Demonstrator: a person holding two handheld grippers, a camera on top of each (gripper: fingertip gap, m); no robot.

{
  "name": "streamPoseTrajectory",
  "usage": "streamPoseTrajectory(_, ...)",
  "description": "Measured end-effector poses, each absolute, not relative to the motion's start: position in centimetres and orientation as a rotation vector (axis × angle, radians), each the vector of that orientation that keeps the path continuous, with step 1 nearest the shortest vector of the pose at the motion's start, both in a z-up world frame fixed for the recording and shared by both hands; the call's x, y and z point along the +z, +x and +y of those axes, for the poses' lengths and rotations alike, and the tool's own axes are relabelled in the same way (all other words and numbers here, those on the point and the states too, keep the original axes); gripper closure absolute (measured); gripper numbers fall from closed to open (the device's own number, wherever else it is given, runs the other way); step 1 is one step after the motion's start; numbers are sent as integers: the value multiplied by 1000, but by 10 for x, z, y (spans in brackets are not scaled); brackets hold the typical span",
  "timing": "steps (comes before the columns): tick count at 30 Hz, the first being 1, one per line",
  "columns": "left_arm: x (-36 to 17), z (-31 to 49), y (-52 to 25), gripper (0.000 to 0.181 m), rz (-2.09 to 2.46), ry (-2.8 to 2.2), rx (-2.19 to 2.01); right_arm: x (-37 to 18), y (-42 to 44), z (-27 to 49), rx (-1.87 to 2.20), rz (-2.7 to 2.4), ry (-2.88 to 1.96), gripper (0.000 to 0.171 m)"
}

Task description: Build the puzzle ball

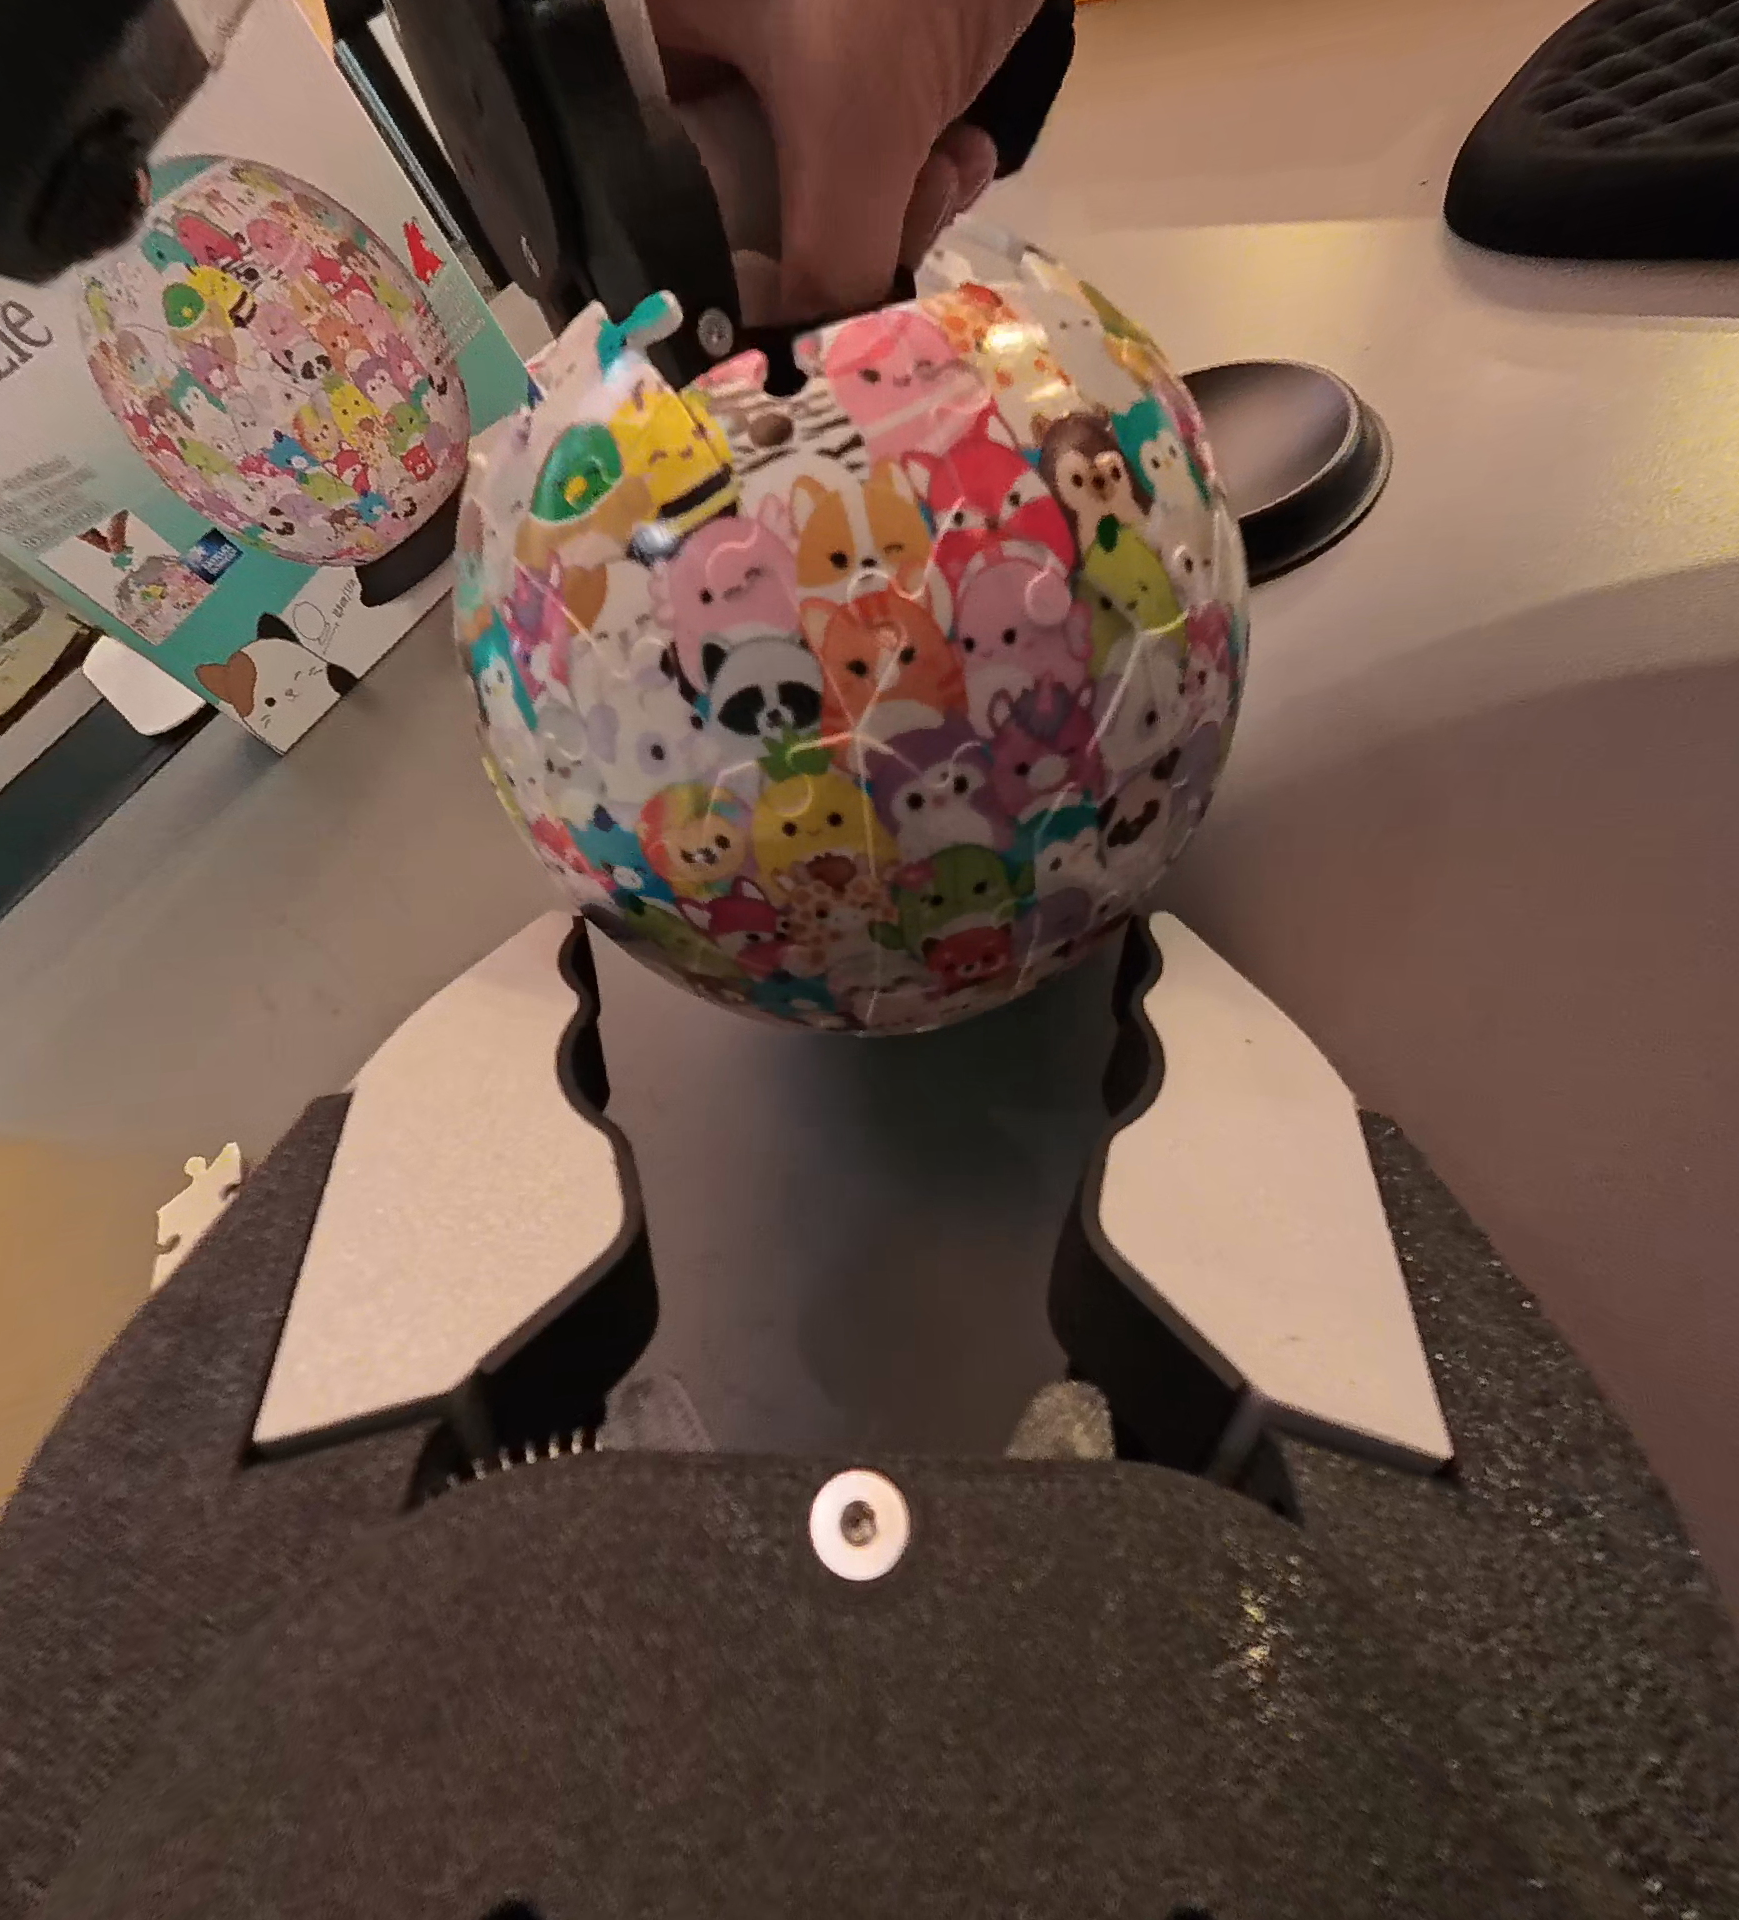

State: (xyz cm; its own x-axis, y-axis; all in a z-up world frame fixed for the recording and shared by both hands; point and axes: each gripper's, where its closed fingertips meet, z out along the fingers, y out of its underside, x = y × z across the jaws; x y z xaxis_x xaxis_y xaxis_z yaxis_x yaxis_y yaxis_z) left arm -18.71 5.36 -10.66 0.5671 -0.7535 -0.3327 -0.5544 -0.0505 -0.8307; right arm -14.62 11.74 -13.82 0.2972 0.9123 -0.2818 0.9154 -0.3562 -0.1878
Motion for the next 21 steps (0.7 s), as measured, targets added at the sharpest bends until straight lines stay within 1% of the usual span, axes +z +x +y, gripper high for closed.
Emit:
streamPoseTrajectory(1,-106,54,-187,86,1090,-1724,-235,-137,-147,118,-531,1804,2520,168)
streamPoseTrajectory(8,-107,51,-184,86,1100,-1719,-240,-134,-148,123,-545,1856,2537,165)
streamPoseTrajectory(10,-106,51,-183,86,1095,-1718,-250,-134,-143,125,-473,1901,2521,150)
streamPoseTrajectory(12,-106,51,-183,86,1092,-1722,-257,-131,-143,128,-463,1942,2532,150)
streamPoseTrajectory(16,-108,52,-184,86,1087,-1736,-276,-129,-138,129,-461,1920,2529,143)
streamPoseTrajectory(21,-107,54,-186,86,1066,-1746,-303,-129,-135,127,-469,1929,2511,146)
